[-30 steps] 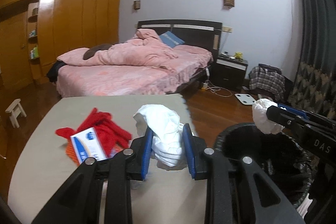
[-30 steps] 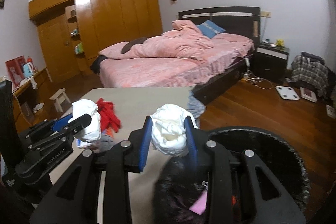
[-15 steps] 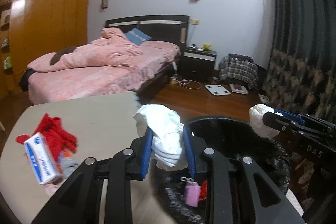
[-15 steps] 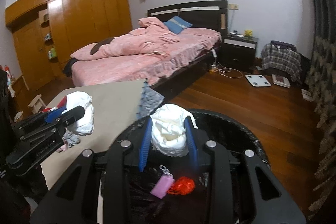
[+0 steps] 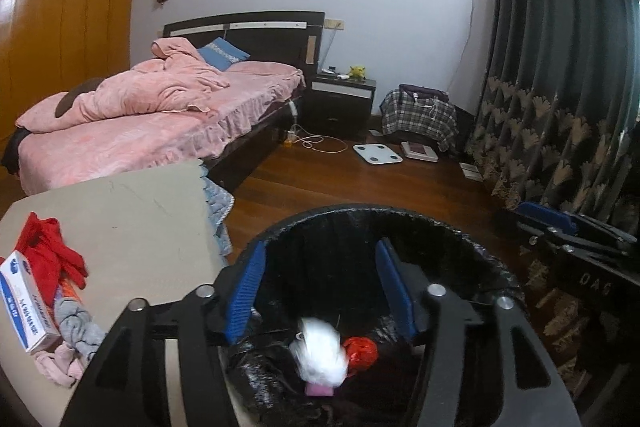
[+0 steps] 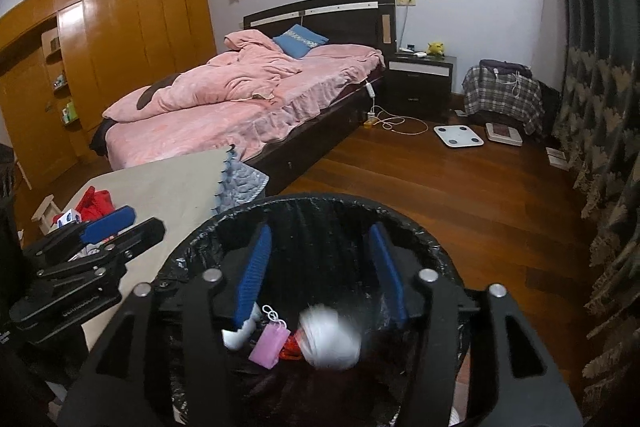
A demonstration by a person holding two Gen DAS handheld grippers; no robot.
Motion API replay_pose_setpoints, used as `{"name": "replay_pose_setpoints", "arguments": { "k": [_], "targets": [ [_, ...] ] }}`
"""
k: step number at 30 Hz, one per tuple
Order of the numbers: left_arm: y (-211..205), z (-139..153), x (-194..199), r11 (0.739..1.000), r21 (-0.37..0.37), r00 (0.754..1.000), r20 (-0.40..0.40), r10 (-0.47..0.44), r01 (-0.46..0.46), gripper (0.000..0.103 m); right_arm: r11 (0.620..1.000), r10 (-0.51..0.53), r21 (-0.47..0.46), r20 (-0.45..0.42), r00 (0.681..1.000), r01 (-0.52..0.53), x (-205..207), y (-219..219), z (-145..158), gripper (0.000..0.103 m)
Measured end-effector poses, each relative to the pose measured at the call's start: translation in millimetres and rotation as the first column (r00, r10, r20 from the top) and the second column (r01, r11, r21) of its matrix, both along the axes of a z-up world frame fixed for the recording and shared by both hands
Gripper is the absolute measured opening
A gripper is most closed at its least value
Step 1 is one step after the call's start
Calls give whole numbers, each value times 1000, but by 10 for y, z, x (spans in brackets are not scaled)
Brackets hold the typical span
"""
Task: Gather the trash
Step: 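Carry both tissues over the trash bin and open both grippers, then grasp the white alcohol pads box with the left gripper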
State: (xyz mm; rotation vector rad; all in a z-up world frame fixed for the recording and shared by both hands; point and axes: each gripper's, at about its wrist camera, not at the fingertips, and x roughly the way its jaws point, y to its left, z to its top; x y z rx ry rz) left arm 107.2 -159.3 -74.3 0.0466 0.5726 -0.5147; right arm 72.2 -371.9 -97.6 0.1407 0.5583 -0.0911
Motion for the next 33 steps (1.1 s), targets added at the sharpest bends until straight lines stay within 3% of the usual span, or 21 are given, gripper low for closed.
{"name": "replay_pose_setpoints", "arguments": {
  "k": [1,3,7,12,20,33],
  "targets": [
    [32,5,-2,1000,2,1000,4,11,-11,62,1000,-7,-3,4,1000,7,-8,-7,0,73],
    [104,23,8,999,4,999,12,41,-41,70,999,-28,-16,19,999,29,-26,10,18,88],
    [343,66,2,993,10,992,43,117,-117,80,999,-24,-31,56,998,25,-44,86,60,97],
    [653,108,4,981,24,979,68,191,-193,88,999,12,-33,60,998,-10,4,250,75,98],
    [1147,114,-14,951,39,949,81,304,-308,89,996,84,-31,48,995,-82,178,618,79,98],
    [2062,-82,-42,863,85,867,82,492,-498,89,971,239,-32,40,970,-238,542,1439,-60,98]
  ]
}}
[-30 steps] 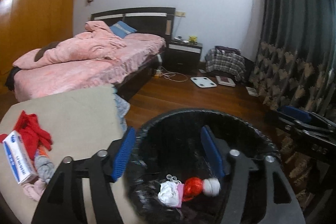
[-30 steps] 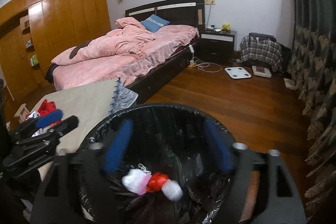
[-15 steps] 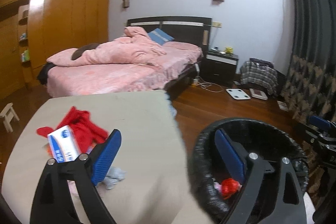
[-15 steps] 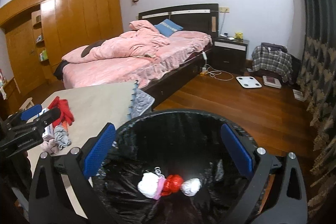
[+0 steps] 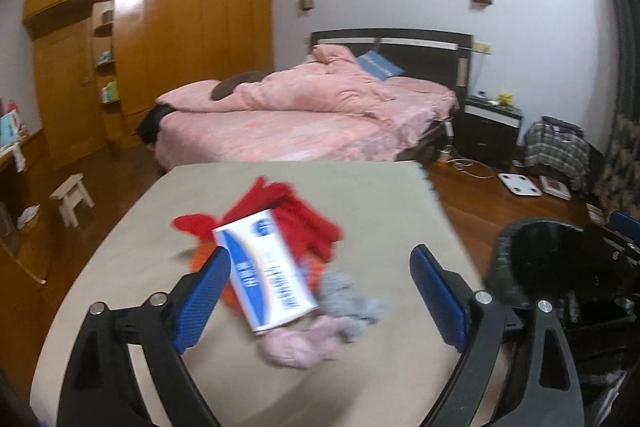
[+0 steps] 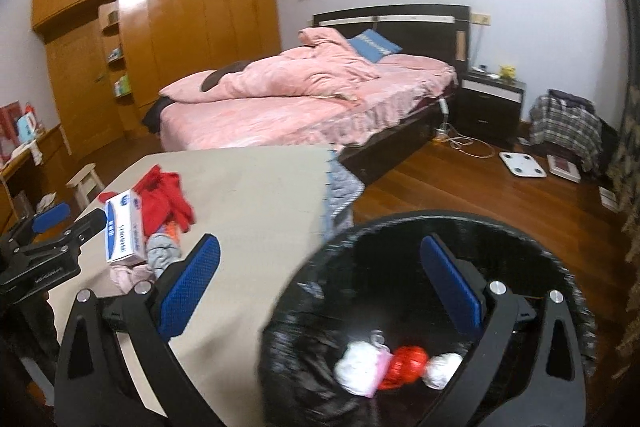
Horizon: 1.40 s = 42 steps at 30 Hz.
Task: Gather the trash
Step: 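Grasp the white alcohol pads box with the left gripper, then grasp the grey cloth with the right gripper while the left gripper holds the box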
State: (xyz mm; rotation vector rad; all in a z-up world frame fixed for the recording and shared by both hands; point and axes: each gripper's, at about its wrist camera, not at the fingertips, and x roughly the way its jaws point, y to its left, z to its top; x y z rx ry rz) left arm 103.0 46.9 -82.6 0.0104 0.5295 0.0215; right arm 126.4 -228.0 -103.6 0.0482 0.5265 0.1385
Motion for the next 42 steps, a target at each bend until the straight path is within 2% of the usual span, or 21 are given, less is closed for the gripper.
{"name": "replay_pose_setpoints", "arguments": {
  "k": [6,12,18,22,26,27,33,42],
  "targets": [
    [305,-160,138,997,-14,996,-28,80,-80,89,998,62,-1,5,998,-62,190,362,-81,98],
    [360,-311,316,996,-23,995,-51,90,-91,89,996,91,-8,-2,996,-91,411,609,-165,98],
    [377,-492,559,995,-12,991,-87,97,-99,88,996,86,5,-23,996,-86,579,640,-248,98],
    [385,-590,699,995,-22,988,-122,97,-100,80,996,84,3,-37,996,-84,652,654,-304,98],
    [396,-669,747,994,-34,985,-143,96,-101,65,996,89,4,-46,995,-89,691,690,-340,98],
    [392,-677,746,994,-34,985,-144,93,-99,64,996,91,0,-46,995,-92,693,701,-343,98],
    [421,-588,655,994,-56,989,-115,89,-96,59,995,101,-4,-44,994,-101,700,748,-323,98],
    [587,-344,383,993,-63,994,-66,92,-96,57,991,131,14,-40,991,-130,667,887,-300,98]
  ]
}}
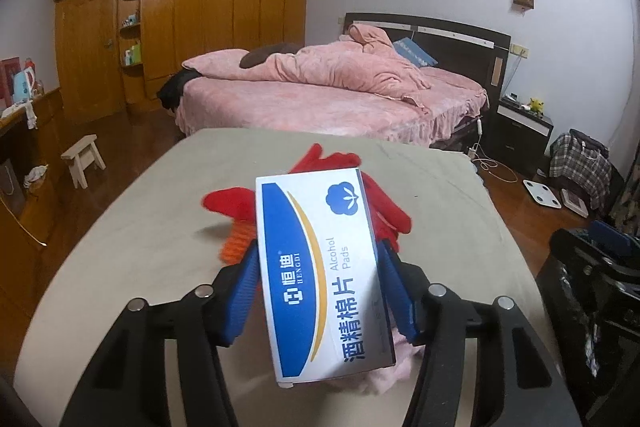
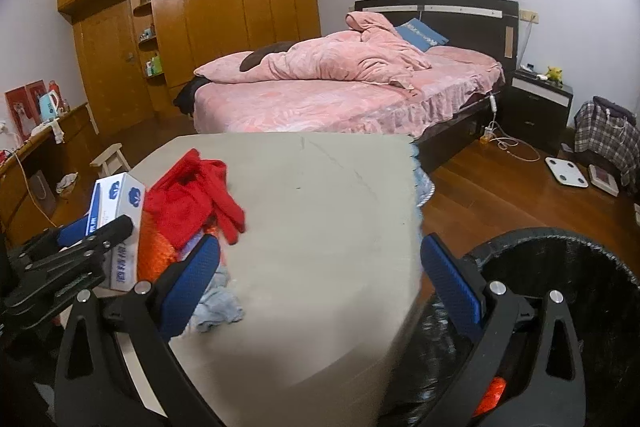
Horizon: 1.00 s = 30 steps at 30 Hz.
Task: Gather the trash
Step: 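Grasp the grey cloth with the right gripper while the left gripper holds the box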
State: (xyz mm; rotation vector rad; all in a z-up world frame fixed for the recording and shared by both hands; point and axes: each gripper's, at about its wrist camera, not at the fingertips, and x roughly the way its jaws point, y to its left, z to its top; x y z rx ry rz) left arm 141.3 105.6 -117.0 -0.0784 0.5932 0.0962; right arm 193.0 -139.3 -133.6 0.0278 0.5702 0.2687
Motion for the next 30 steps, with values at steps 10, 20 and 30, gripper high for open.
{"name": "replay_pose_setpoints", "arguments": {
  "k": [10,20,30],
  "targets": [
    [334,-92,-201,999,4,999,-12,52,-52,56,995,87,-36,-95,992,-91,86,564,-359,97],
    [470,-216,-206,997,-26,997,-32,71,-72,56,985,146,-73,-164,976,-159,237,910,-507,94],
    [467,-207,-224,997,-40,997,-29,69,-70,55,959,277,4,-242,930,-284,316,1003,-560,37]
  ]
}}
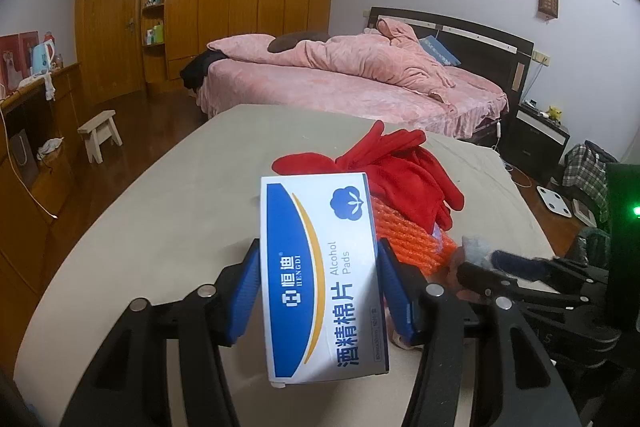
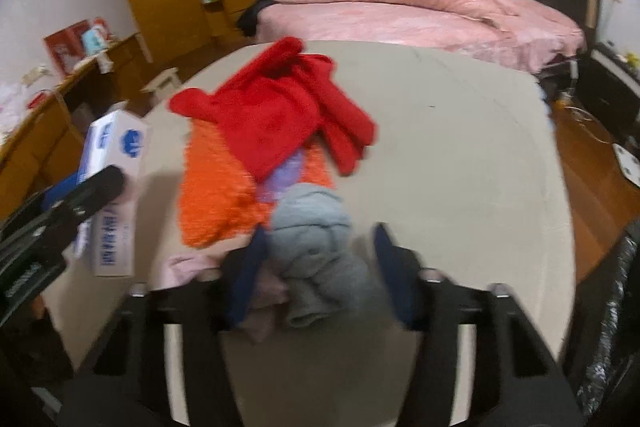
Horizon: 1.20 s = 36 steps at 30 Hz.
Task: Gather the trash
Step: 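Grasp the grey cloth with the right gripper while the left gripper holds the box, then carry the grey cloth and alcohol pads box over the bin and open both grippers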
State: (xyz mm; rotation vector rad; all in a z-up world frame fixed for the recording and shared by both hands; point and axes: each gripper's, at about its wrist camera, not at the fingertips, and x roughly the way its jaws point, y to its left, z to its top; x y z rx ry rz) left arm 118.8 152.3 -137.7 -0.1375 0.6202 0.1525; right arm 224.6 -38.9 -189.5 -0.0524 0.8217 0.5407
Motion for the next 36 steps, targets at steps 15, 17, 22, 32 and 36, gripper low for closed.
{"name": "replay_pose_setpoints", "arguments": {
  "k": [15,17,22,32,36],
  "targets": [
    [-13,33,-33,1000,-13,1000,7,-5,5,55,1000,-19,-20,-1,1000,19,2,-44,7,59],
    [-3,21,-14,1000,-13,1000,4,-4,4,55,999,-22,-28,-18,1000,21,36,-23,-49,59],
    [2,19,10,1000,-16,1000,2,-4,4,55,1000,-12,5,-71,997,13,100,-40,-101,39],
    [-69,210,-25,1000,-22,999,47,-17,19,55,997,-37,64,57,998,33,-94,-237,387,39],
    [-192,344,-55,999,-16,997,71,-43,44,55,995,-59,82,98,993,51,-209,-390,579,39]
  ]
}}
